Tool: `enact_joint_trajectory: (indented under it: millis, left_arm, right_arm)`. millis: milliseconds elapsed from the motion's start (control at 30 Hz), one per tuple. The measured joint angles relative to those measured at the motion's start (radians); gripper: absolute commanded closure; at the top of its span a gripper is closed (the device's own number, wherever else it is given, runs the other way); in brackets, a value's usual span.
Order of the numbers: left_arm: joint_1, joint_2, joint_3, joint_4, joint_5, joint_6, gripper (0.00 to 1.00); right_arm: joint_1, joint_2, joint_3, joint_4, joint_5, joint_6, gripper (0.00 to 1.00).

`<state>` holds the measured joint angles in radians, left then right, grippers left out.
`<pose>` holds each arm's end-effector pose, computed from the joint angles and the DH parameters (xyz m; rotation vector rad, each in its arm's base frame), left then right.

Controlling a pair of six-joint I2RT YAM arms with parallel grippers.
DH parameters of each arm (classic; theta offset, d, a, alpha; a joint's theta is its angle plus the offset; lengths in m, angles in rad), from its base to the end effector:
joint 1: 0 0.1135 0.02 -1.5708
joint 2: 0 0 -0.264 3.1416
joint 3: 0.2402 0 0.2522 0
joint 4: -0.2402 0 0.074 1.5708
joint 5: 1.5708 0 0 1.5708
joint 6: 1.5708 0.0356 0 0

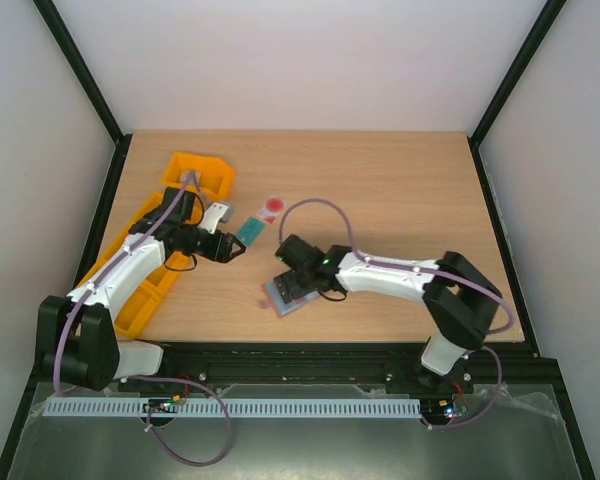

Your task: Take the credit cards out of the card holder

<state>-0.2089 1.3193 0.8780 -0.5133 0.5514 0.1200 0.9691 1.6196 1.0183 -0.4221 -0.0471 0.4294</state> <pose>0.2522 -0.0725 0.2337 0.6209 2.3891 -0.7296 0.1831 0.2696 0.1945 -0.7375 2.5993 0.5369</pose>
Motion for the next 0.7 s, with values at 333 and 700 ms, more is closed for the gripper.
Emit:
enact_joint_trajectory:
  millis: [333, 700]
  left_arm:
    - [0.116, -0.072, -0.066, 0.134, 0.103, -0.178, 0.36]
    - [0.118, -0.076, -0.089, 0.164, 0.145, -0.209, 0.35]
  right_arm:
    - [0.133, 0.236, 0.127, -0.066, 0.082, 0.069, 0.25]
    - [0.101, 0.23, 0.123, -0.051, 0.027, 0.075, 0.48]
